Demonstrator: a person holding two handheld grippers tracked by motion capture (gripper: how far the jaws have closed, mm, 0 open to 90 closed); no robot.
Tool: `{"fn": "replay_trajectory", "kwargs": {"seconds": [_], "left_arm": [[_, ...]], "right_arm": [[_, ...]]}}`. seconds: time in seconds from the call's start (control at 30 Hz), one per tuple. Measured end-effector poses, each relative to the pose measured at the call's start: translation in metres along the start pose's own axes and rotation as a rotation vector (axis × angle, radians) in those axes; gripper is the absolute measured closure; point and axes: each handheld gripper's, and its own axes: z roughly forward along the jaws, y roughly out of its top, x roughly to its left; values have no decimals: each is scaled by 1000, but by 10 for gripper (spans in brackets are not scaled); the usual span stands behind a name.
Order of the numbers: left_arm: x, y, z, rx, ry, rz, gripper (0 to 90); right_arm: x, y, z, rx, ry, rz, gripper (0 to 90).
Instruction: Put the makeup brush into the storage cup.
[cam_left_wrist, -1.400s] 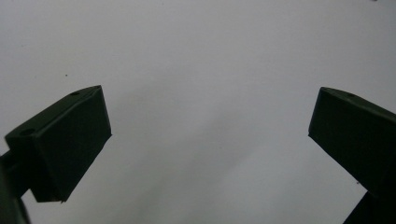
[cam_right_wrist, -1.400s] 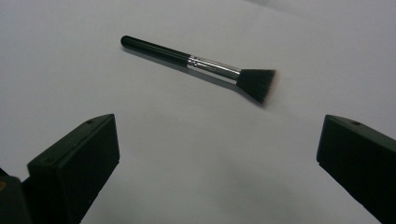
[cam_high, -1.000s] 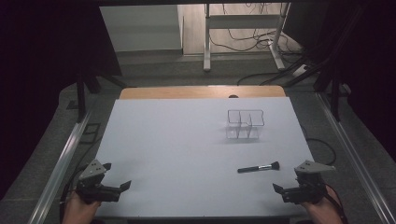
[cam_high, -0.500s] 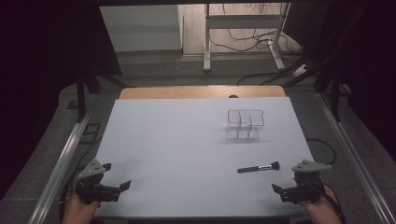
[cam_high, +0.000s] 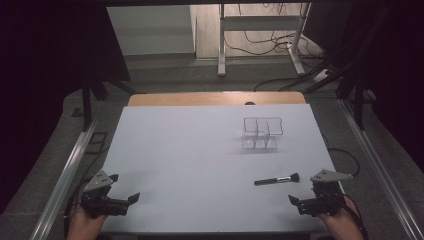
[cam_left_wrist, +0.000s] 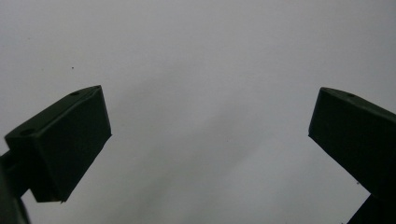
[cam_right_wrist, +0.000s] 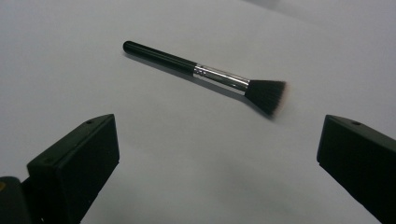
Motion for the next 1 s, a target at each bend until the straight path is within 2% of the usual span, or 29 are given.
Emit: {"fn": "replay_trajectory", "kwargs": {"seconds": [0.23,1.0], "left_arm": [[0,0,0,3,3,2,0],[0,0,0,3,13,6,0]], "right_arm": [[-1,2,2,7,2,7,0],[1,12,8,46,-10,-42,0]]}}
